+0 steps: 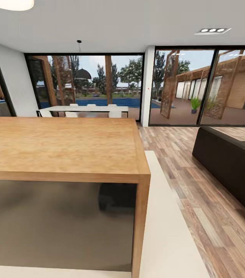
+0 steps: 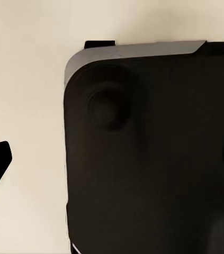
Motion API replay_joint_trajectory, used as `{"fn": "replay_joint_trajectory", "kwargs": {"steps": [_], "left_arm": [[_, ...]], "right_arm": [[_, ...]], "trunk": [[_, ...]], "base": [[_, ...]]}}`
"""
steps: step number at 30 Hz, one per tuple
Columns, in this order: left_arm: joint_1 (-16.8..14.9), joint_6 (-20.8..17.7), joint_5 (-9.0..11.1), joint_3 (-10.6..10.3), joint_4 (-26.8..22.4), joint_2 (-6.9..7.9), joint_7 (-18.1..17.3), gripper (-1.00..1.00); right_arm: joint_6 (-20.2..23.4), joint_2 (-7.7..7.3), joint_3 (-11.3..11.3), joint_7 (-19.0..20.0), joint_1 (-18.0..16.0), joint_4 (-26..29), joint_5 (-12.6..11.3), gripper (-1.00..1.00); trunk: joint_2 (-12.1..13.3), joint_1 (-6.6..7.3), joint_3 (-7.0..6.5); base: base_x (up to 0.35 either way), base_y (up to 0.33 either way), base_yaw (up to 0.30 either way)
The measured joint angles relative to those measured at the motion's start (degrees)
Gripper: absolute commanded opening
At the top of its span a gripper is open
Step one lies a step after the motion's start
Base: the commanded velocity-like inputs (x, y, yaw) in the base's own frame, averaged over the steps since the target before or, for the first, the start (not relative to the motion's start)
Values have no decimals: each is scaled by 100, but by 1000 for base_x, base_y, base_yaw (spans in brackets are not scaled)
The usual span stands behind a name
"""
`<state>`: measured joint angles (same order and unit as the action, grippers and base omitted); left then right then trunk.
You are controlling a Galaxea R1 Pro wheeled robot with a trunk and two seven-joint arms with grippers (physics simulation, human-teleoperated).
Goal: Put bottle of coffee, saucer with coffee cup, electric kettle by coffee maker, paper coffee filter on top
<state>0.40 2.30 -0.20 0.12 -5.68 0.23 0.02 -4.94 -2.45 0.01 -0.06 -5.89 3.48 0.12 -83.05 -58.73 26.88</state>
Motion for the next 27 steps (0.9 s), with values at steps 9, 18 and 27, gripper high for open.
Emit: {"fn": "replay_joint_trajectory", "kwargs": {"steps": [9,18,27], "left_arm": [[-18,394,-14,23,-1484,113,13,100],[-15,423,-12,34,-1682,117,8,100],[-15,429,-12,36,-1683,118,6,100]], "right_arm": [[-966,-68,-17,-16,-405,559,-41,100],[-990,-71,-19,-25,-402,434,-43,100],[-998,-71,-19,-26,-403,423,-44,100]], "trunk": [[0,0,-2],[0,0,0],[0,0,0]], "base": [[0,0,146],[0,0,235],[0,0,241]]}}
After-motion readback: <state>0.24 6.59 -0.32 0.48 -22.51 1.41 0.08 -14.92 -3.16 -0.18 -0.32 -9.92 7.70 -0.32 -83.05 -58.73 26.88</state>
